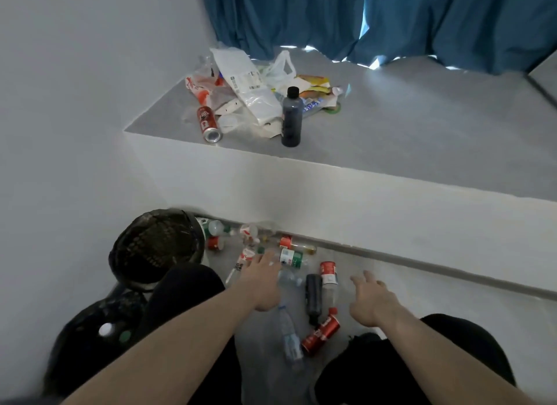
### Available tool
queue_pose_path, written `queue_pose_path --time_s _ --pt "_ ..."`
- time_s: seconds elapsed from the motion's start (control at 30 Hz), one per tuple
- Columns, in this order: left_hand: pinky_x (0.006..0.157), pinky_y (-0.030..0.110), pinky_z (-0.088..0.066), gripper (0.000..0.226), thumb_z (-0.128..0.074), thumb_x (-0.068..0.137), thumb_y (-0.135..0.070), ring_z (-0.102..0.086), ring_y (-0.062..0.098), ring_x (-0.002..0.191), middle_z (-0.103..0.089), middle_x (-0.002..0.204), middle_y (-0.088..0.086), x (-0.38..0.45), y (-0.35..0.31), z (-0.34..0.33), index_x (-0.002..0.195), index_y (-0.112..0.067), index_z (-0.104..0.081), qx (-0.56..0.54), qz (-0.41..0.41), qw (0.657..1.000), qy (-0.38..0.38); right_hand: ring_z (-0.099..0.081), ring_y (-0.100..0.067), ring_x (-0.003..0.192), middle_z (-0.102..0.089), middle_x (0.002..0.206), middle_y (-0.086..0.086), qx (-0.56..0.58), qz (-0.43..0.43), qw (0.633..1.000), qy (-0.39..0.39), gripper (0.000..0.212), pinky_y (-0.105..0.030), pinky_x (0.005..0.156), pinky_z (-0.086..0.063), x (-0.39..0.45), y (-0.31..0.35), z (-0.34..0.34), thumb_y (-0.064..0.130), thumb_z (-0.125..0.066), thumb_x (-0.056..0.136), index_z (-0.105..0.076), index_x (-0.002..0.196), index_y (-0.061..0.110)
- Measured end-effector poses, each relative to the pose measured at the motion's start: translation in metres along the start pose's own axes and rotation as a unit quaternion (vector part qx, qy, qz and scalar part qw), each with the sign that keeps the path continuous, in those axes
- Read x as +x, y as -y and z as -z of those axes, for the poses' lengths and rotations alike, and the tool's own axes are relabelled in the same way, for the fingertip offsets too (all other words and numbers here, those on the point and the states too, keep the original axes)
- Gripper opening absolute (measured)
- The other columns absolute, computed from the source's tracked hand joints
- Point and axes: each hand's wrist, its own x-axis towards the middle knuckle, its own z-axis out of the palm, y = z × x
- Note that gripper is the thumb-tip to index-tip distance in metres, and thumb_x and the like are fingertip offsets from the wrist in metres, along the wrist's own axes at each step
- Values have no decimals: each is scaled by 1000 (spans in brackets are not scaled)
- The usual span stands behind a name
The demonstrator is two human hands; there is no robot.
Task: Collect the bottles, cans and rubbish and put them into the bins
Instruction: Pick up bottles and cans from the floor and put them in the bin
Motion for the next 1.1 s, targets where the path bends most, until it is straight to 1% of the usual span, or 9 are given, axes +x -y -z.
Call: queue_pose_path --time_s 0.13,0.23,0.4,0.57,0.67,0.77,0.87,0.97,1.1 --pt "117 53 -31 63 -45 91 -43 -28 37 145 -23 160 11 24 -13 -41 149 -22 -36 -33 31 995 86 -42 -34 139 -34 156 -8 50 -9 998 30 68 -44 112 -41 28 -3 -24 39 -54 91 -32 153 23" --pt "111 45 -39 55 -46 85 -36 -39 29 138 -37 154 7 50 -15 -73 138 -25 -45 -63 62 986 138 -50 -32 133 -40 152 -11 87 -22 994 59 68 -41 107 -46 60 1 -40 39 -57 90 -34 152 19" --pt "117 45 -32 63 -50 94 -31 -30 32 145 -19 163 6 83 -11 -92 153 -29 -32 -77 62 979 180 -57 -29 122 -47 146 -10 156 -66 983 77 74 -36 94 -51 123 8 -66 31 -62 87 -32 153 17" --pt "119 43 -30 70 -54 95 -33 -29 36 145 -24 160 15 163 -13 -119 158 -30 -24 -153 86 966 190 -58 -31 119 -51 140 -14 195 -120 967 112 71 -35 87 -48 188 -2 -103 31 -62 89 -30 150 14" --pt "114 43 -34 84 -57 91 -31 -26 40 145 -28 158 21 218 -27 -133 160 -35 -10 -223 111 944 214 -59 -31 118 -52 137 -16 222 -168 951 136 68 -32 88 -50 228 -13 -134 29 -64 91 -30 147 11" --pt "106 41 -43 93 -57 86 -28 -41 39 137 -32 157 22 267 -34 -161 157 -49 -2 -279 173 914 238 -61 -33 117 -57 132 -17 233 -194 939 160 57 -36 92 -52 262 -21 -163 27 -63 90 -40 139 10" --pt "110 40 -39 90 -55 92 -26 -41 38 141 -31 161 17 293 -33 -179 157 -51 1 -316 224 886 253 -64 -32 115 -64 125 -14 246 -199 935 161 49 -36 90 -53 284 -25 -183 30 -64 88 -51 131 8" --pt "112 36 -36 80 -53 96 -24 -40 34 142 -37 159 12 307 -33 -192 160 -44 -8 -344 262 867 248 -68 -24 101 -67 116 -5 259 -198 932 158 56 -36 82 -57 301 -37 -209 38 -66 85 -52 131 11" --pt "115 36 -37 68 -53 93 -17 -46 31 137 -49 151 8 315 -36 -203 154 -36 -32 -399 292 835 242 -65 -23 99 -65 123 -9 284 -210 921 167 59 -28 71 -48 301 -38 -201 21 -64 92 -37 145 12"
